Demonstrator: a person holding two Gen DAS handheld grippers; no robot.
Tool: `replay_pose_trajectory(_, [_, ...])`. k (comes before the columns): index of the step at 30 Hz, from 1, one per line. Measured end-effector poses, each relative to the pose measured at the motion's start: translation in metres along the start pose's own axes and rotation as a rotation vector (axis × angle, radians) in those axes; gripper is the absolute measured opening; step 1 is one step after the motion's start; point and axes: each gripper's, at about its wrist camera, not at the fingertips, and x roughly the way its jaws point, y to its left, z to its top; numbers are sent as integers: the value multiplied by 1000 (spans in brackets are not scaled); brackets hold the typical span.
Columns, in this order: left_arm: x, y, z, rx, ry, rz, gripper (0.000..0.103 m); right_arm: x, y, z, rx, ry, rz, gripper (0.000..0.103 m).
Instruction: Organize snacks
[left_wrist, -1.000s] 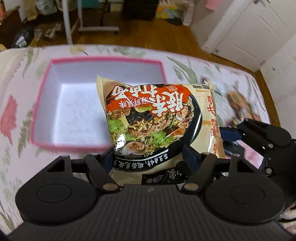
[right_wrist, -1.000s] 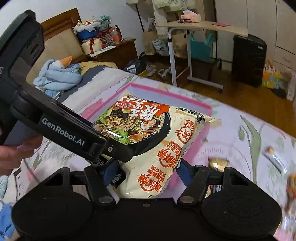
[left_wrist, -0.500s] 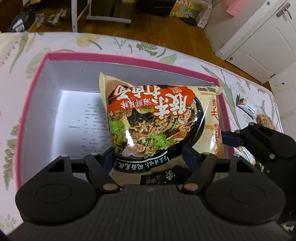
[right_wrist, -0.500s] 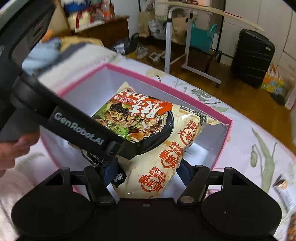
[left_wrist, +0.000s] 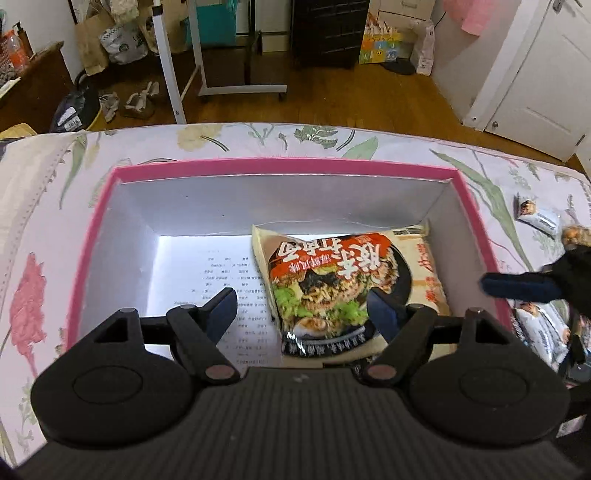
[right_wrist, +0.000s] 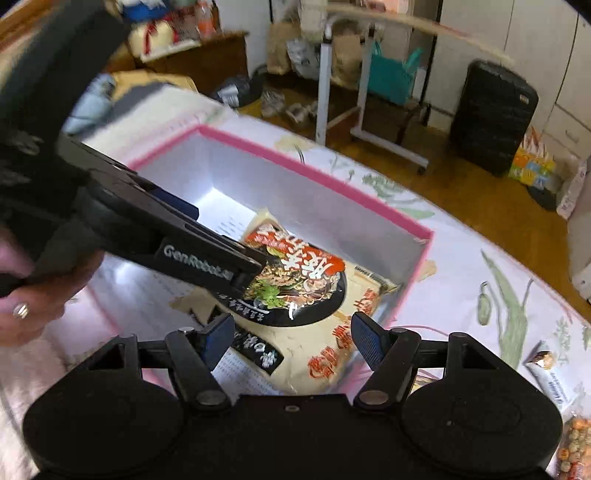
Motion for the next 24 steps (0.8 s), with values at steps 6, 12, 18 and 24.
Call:
replay_pose_trajectory(6, [-52, -7, -14, 19, -5, -44, 77, -71, -13, -24, 23, -118, 41, 75])
replay_pose_trajectory(12, [-101, -36, -35, 78, -35, -75, 75, -131, -29, -58, 39, -265, 40, 84])
replay_pose_trajectory(18, [-131, -80, -54, 118, -48, -128, 75, -167, -48, -96, 74, -328, -37, 89])
replay_pose_trajectory(24, [-131, -124, -75, 133, -24, -199, 75, -171, -79, -128, 167, -282, -12, 87])
